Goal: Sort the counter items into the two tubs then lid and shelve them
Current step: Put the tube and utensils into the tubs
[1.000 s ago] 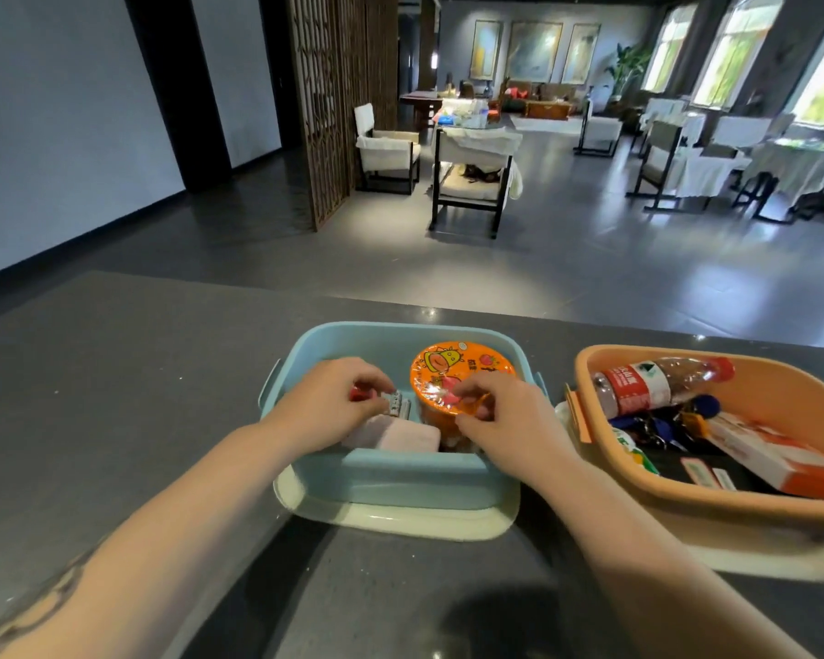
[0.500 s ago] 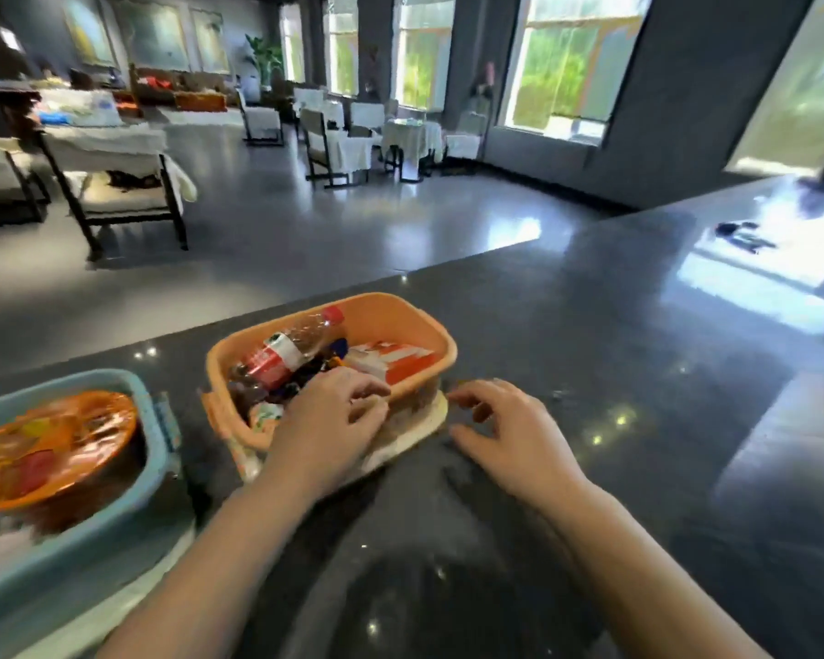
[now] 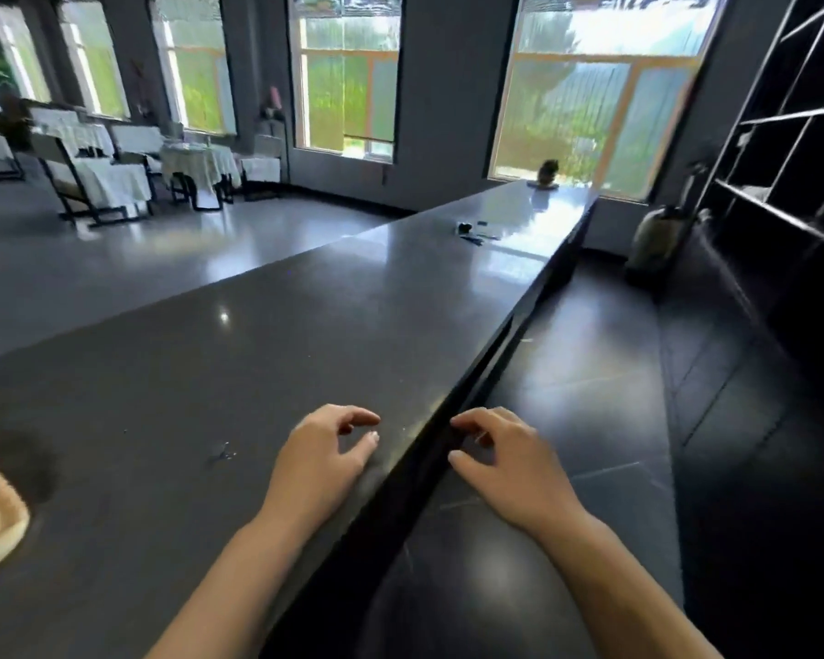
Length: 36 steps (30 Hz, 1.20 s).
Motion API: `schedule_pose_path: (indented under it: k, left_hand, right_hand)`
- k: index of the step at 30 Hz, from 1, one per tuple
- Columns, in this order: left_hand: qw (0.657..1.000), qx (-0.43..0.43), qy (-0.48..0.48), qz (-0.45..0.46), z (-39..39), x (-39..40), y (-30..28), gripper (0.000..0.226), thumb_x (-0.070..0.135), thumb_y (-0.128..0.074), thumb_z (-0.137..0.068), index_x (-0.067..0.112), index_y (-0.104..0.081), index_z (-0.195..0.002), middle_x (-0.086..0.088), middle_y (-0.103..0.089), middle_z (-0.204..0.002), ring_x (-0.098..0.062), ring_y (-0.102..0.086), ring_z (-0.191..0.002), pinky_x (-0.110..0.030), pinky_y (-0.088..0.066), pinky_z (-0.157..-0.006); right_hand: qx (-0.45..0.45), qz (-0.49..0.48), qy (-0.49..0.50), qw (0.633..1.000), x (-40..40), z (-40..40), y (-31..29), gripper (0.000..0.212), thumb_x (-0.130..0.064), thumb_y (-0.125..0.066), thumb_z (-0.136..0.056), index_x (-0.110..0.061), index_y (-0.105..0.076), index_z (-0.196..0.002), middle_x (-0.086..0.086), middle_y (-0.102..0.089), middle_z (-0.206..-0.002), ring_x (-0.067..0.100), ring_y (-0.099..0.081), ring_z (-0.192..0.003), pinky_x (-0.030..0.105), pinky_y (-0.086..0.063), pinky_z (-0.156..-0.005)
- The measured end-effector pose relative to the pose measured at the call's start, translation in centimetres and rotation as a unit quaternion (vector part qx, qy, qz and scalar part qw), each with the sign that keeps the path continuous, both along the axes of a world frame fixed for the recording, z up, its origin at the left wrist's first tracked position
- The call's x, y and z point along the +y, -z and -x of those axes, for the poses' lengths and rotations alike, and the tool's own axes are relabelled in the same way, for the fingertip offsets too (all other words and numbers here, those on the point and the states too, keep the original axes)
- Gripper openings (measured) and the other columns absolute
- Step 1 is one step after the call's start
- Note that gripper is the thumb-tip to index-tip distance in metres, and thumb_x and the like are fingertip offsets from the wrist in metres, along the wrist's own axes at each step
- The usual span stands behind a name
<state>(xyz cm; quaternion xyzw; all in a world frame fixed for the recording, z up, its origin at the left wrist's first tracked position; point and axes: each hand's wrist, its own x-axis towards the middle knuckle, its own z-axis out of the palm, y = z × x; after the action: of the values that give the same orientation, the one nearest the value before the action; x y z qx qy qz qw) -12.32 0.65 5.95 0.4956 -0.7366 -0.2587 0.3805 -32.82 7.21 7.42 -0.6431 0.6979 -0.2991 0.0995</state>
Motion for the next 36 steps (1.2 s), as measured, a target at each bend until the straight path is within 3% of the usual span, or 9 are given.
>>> schedule_pose_path:
  k: [2, 7, 13, 20, 28, 36]
  left_hand:
    - [1.0, 0.01, 0.008, -0.015, 4.0, -1.4, 0.2, 0.012, 0.027, -0.068, -0.082, 0.036, -0.068, -0.089, 0.022, -0.064, -0.094, 0.004, -0.057, -0.09, -0.008, -0.036, -0.069]
    - [1.0, -0.001, 0.012, -0.021, 11.4, -6.6, 1.3, 0.015, 0.026, -0.068, -0.082, 0.037, -0.067, -0.091, 0.021, -0.063, -0.095, 0.002, -0.057, -0.09, -0.016, -0.038, -0.07]
    - [0.999, 0.03, 0.015, -0.016, 19.0, -17.2, 2.8, 0.021, 0.021, -0.069, -0.082, 0.037, -0.066, -0.094, 0.022, -0.062, -0.097, 0.007, -0.056, -0.089, -0.008, -0.036, -0.066]
    - [0.998, 0.031, 0.052, -0.022, 30.2, -31.6, 1.6, 0.02, 0.022, -0.068, -0.081, 0.036, -0.067, -0.096, 0.022, -0.062, -0.1, 0.006, -0.057, -0.089, -0.009, -0.036, -0.066]
    - [0.997, 0.015, 0.07, -0.013, 43.5, -44.4, 1.6, 0.02, 0.025, -0.068, -0.081, 0.037, -0.066, -0.097, 0.023, -0.061, -0.1, 0.005, -0.057, -0.089, -0.012, -0.038, -0.068]
    - [0.999, 0.038, 0.013, -0.026, 57.8, -56.7, 2.3, 0.02, 0.021, -0.068, -0.082, 0.031, -0.068, -0.099, 0.017, -0.062, -0.101, 0.004, -0.056, -0.09, -0.009, -0.038, -0.07]
  right_hand:
    - [-0.008, -0.003, 0.019, 1.0, -0.5, 4.1, -0.1, 0.033, -0.039, -0.063, -0.083, -0.039, -0.06, -0.116, -0.023, -0.054, -0.106, -0.001, -0.053, -0.097, 0.023, -0.047, -0.083]
    - [-0.026, 0.004, 0.071, 0.997, -4.4, 12.5, 0.5, 0.033, -0.037, -0.064, -0.082, -0.037, -0.059, -0.115, -0.021, -0.055, -0.103, 0.002, -0.052, -0.095, 0.03, -0.05, -0.083]
    - [-0.031, 0.002, 0.089, 0.996, -14.3, 19.7, 1.7, 0.035, -0.034, -0.068, -0.082, -0.032, -0.06, -0.116, -0.015, -0.054, -0.101, 0.006, -0.054, -0.094, 0.029, -0.049, -0.084]
    - [-0.019, -0.009, 0.116, 0.993, -26.4, 29.9, 0.2, 0.033, -0.037, -0.065, -0.084, -0.038, -0.058, -0.116, -0.019, -0.056, -0.105, -0.001, -0.052, -0.088, 0.008, -0.035, -0.069]
    - [-0.057, -0.022, 0.126, 0.99, -38.4, 42.5, 1.1, 0.033, -0.035, -0.065, -0.085, -0.037, -0.056, -0.117, -0.017, -0.057, -0.108, -0.002, -0.053, -0.09, 0.017, -0.044, -0.076]
    - [-0.025, -0.025, 0.064, 0.997, -52.1, 58.0, 0.6, 0.037, -0.039, -0.062, -0.086, -0.037, -0.053, -0.122, -0.019, -0.054, -0.115, -0.001, -0.053, -0.097, 0.019, -0.047, -0.081]
